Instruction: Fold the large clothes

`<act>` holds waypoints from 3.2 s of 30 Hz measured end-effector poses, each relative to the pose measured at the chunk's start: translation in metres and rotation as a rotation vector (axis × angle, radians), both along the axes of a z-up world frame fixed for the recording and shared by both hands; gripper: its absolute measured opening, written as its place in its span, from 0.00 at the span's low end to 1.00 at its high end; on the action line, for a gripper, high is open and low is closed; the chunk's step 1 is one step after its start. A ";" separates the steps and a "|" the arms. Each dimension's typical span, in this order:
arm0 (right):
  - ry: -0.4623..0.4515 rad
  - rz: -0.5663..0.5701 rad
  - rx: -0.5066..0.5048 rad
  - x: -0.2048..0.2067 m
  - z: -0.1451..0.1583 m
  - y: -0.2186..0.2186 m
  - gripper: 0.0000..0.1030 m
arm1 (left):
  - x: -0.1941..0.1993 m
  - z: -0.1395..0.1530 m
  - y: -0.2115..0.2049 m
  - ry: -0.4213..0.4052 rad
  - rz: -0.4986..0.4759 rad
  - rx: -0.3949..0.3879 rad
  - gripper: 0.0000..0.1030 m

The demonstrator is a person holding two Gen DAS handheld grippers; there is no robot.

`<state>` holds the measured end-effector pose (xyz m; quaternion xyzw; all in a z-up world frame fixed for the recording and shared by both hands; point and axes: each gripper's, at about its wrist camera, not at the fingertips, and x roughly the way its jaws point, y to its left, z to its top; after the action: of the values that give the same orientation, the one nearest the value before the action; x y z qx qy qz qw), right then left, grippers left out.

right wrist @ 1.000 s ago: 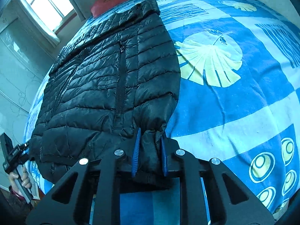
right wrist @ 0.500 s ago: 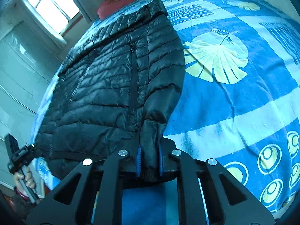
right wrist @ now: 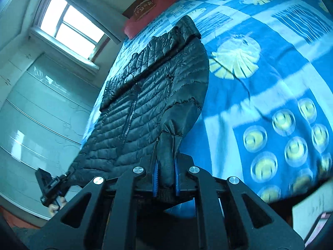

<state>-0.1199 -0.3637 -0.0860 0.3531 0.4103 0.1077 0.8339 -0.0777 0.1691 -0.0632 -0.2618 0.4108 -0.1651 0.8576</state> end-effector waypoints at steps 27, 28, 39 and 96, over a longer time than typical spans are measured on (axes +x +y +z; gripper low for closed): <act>-0.002 -0.020 -0.037 0.367 -0.006 -0.014 0.12 | 0.336 -0.015 -0.028 0.017 -0.019 0.071 0.13; 0.033 -0.024 -0.047 0.379 -0.021 -0.013 0.12 | 0.348 -0.027 -0.032 0.040 -0.026 0.094 0.13; 0.067 -0.023 -0.044 0.396 -0.051 -0.012 0.14 | 0.371 -0.039 -0.041 0.039 -0.071 0.134 0.14; 0.022 0.003 -0.602 0.543 -0.049 0.005 0.19 | 0.521 -0.052 -0.094 -0.003 -0.004 0.585 0.17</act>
<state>0.4230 -0.3586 -0.1346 0.0908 0.4335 -0.0214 0.8963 0.4435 0.0755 -0.1148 -0.0021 0.4403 -0.0418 0.8969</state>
